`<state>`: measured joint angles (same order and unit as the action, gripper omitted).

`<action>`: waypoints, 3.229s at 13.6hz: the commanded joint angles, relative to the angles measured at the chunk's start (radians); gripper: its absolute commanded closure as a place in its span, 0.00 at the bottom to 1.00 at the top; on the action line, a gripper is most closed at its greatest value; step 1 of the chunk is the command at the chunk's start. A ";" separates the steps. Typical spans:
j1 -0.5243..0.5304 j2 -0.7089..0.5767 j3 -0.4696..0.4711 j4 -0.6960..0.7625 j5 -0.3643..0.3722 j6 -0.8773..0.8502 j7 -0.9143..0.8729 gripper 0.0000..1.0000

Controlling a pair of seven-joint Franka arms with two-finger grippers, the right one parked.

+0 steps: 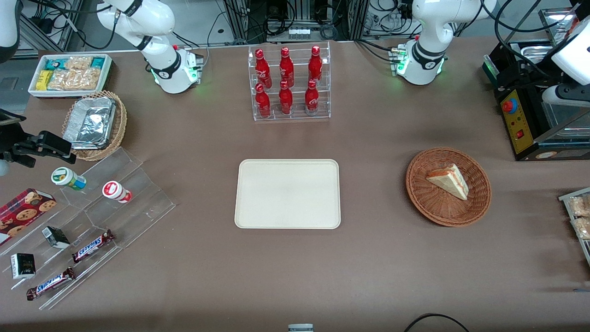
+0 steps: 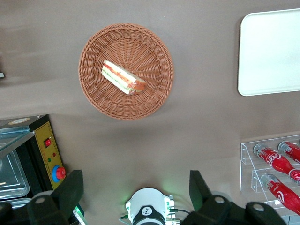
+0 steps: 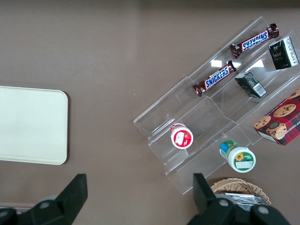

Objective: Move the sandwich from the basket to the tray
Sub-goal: 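Move the left gripper over the sandwich in the wicker basket, then lower the left gripper and close it on the wrapped sandwich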

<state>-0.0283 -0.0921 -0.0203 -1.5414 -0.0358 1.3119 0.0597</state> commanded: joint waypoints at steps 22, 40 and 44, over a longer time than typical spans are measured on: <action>-0.027 0.271 0.077 -0.668 0.043 1.038 -1.069 0.00; -0.059 0.261 0.074 -0.787 0.043 1.201 -1.123 0.94; -0.102 0.149 0.071 -0.720 0.141 1.007 -1.095 0.94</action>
<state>-0.0952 0.1432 0.0485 -2.2937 0.0307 2.4413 -1.0268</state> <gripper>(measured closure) 0.762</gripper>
